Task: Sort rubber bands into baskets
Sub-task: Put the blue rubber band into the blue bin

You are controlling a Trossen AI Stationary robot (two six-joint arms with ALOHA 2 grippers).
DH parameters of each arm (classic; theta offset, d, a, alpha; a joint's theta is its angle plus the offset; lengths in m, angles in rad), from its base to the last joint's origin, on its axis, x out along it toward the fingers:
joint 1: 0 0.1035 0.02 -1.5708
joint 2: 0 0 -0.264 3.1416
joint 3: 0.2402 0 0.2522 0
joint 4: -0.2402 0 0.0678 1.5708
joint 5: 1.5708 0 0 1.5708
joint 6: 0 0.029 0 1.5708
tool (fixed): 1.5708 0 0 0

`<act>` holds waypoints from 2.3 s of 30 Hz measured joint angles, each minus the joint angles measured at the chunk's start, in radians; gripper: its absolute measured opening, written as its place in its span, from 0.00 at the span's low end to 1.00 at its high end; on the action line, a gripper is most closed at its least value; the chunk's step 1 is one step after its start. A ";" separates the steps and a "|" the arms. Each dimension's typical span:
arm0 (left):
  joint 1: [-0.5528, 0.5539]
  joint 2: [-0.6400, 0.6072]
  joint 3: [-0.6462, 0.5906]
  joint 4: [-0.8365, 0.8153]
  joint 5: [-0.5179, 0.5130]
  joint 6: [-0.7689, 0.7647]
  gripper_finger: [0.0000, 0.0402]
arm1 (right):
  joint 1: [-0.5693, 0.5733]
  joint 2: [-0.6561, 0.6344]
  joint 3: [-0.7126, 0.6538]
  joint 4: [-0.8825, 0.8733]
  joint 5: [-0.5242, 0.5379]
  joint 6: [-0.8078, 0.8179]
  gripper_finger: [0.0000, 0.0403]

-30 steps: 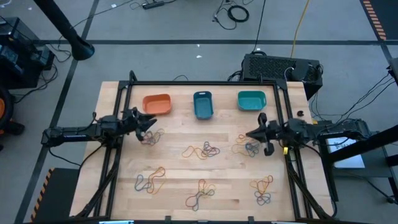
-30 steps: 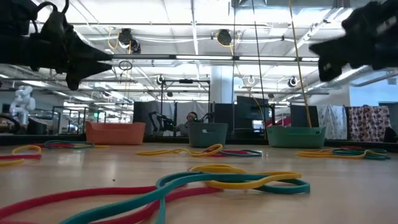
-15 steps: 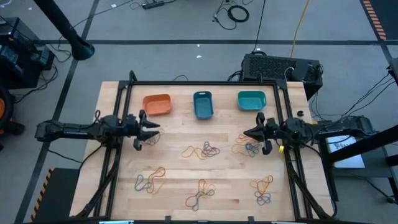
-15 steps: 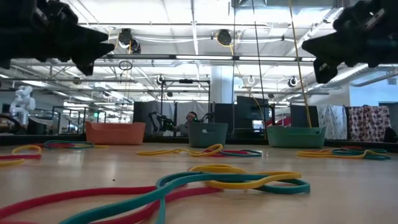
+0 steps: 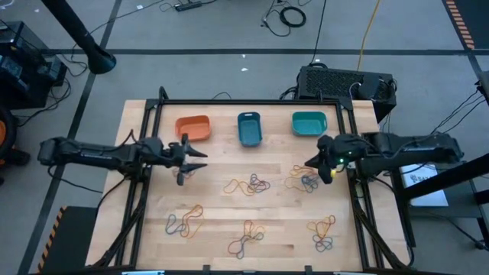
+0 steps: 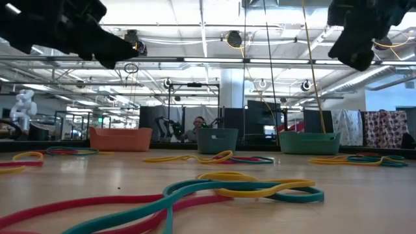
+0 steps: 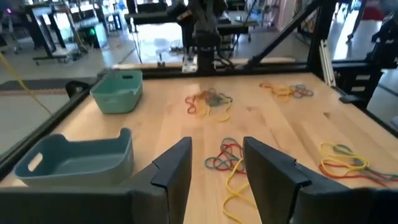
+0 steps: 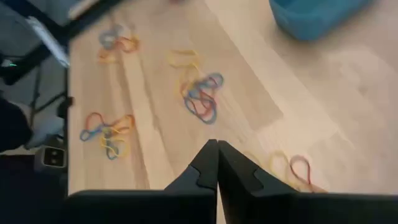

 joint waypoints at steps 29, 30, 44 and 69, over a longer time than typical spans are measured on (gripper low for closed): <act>0.000 0.292 0.006 -0.030 0.000 -0.132 0.38 | -0.001 0.512 0.002 -0.240 -0.074 0.232 0.30; 0.000 0.294 0.006 -0.015 -0.001 -0.132 0.38 | -0.001 0.515 0.002 -0.254 -0.068 0.243 0.30; -0.017 0.336 0.007 -0.012 0.000 -0.163 0.38 | -0.002 0.567 -0.006 -0.331 0.029 0.276 0.28; -0.020 0.356 0.007 0.035 -0.003 -0.155 0.38 | -0.002 0.586 -0.133 -0.203 -0.050 0.229 0.24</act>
